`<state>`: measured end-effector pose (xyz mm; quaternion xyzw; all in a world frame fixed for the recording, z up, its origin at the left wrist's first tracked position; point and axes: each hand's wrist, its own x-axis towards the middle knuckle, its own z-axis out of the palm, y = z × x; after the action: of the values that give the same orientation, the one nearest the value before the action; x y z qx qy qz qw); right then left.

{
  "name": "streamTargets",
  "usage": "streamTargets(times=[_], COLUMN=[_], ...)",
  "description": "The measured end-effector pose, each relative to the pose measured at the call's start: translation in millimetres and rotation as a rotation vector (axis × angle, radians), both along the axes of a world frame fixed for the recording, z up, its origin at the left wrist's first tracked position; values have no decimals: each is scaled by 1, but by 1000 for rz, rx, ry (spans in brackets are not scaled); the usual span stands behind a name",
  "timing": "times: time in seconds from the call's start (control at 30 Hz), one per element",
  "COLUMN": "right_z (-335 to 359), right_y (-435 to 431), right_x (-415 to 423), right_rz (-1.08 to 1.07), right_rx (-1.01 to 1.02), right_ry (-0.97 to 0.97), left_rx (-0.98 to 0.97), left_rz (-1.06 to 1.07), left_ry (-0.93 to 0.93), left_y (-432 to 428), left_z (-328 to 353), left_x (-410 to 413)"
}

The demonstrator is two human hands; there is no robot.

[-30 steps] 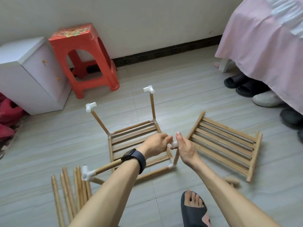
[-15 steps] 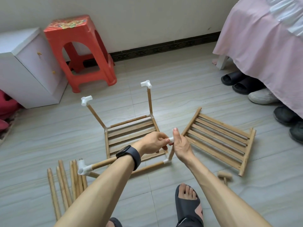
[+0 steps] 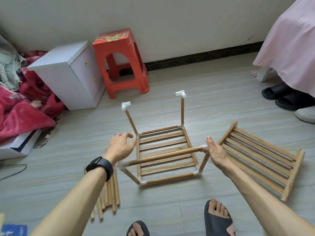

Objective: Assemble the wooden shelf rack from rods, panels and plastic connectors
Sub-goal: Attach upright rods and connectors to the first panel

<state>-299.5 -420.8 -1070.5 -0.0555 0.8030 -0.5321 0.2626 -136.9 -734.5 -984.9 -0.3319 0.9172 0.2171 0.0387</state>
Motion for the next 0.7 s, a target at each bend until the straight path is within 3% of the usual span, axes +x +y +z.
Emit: streamTargets(times=[0.13, 0.27, 0.43, 0.7], right_z=[7, 15, 20, 17], right_y=[-6, -18, -28, -43], right_x=[-12, -22, -44, -36], right_rz=[-66, -43, -76, 2], right_rx=[-99, -258, -374, -266], right_ry=[-86, -203, -410, -272], left_rx=[494, 940, 1034, 997], left_rz=[443, 670, 654, 555], left_ry=[263, 525, 517, 470], left_y=[-15, -14, -23, -31], left_z=[-23, -35, -45, -74], left_x=[46, 48, 29, 14])
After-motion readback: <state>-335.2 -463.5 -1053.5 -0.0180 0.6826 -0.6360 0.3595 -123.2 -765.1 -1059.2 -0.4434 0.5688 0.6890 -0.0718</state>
